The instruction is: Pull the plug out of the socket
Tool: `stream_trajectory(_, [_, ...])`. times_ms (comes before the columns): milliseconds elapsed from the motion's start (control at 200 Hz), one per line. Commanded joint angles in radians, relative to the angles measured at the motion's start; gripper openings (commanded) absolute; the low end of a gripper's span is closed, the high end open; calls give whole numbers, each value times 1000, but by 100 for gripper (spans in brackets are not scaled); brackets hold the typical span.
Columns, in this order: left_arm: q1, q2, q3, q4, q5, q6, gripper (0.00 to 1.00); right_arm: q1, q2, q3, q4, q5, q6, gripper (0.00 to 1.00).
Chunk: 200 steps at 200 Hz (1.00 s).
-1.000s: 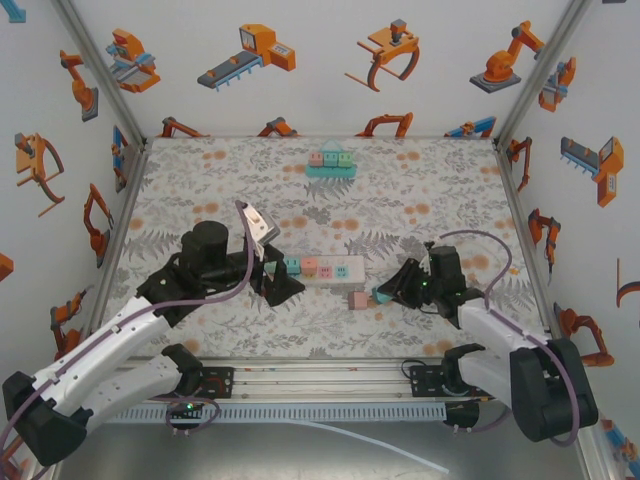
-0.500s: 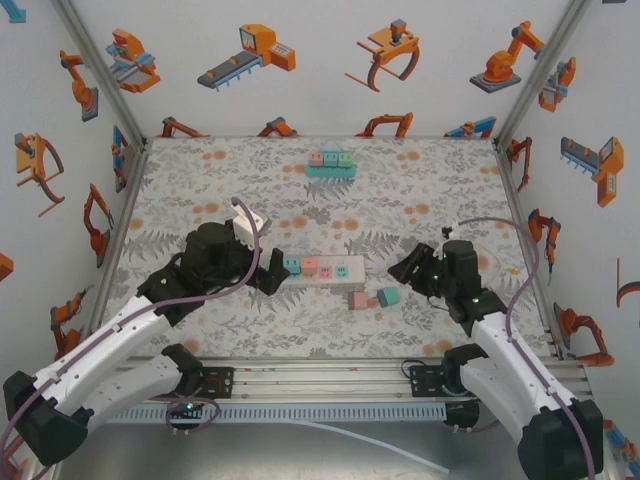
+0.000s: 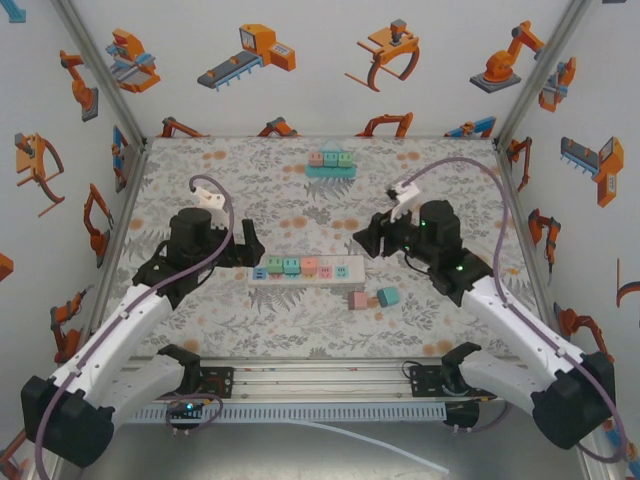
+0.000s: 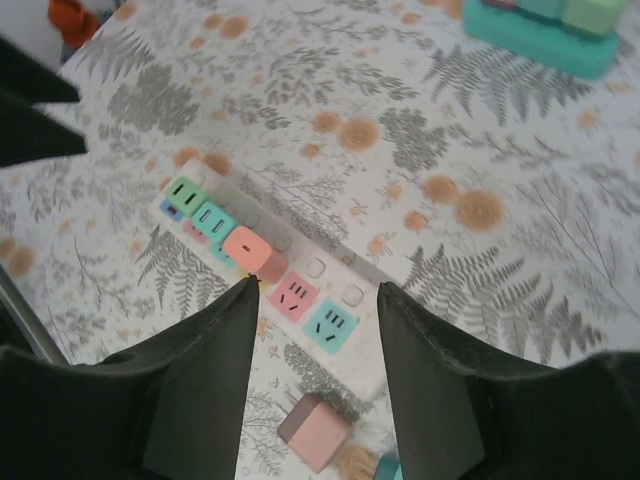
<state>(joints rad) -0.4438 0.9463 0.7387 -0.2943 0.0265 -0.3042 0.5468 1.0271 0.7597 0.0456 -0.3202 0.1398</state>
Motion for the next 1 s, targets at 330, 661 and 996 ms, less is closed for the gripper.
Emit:
stream_trajectory(330, [101,147,-50,101,77,-176,100,206,373,236,-117,-230,-810,50])
stream_trajectory(661, [106,205,-110,156,16,-145,98,211,622,373,-189,-311,-848,50])
stream_trajectory(996, [108,277,-124,123,20,-142,96,212,743,401,-210,-308,-845,47])
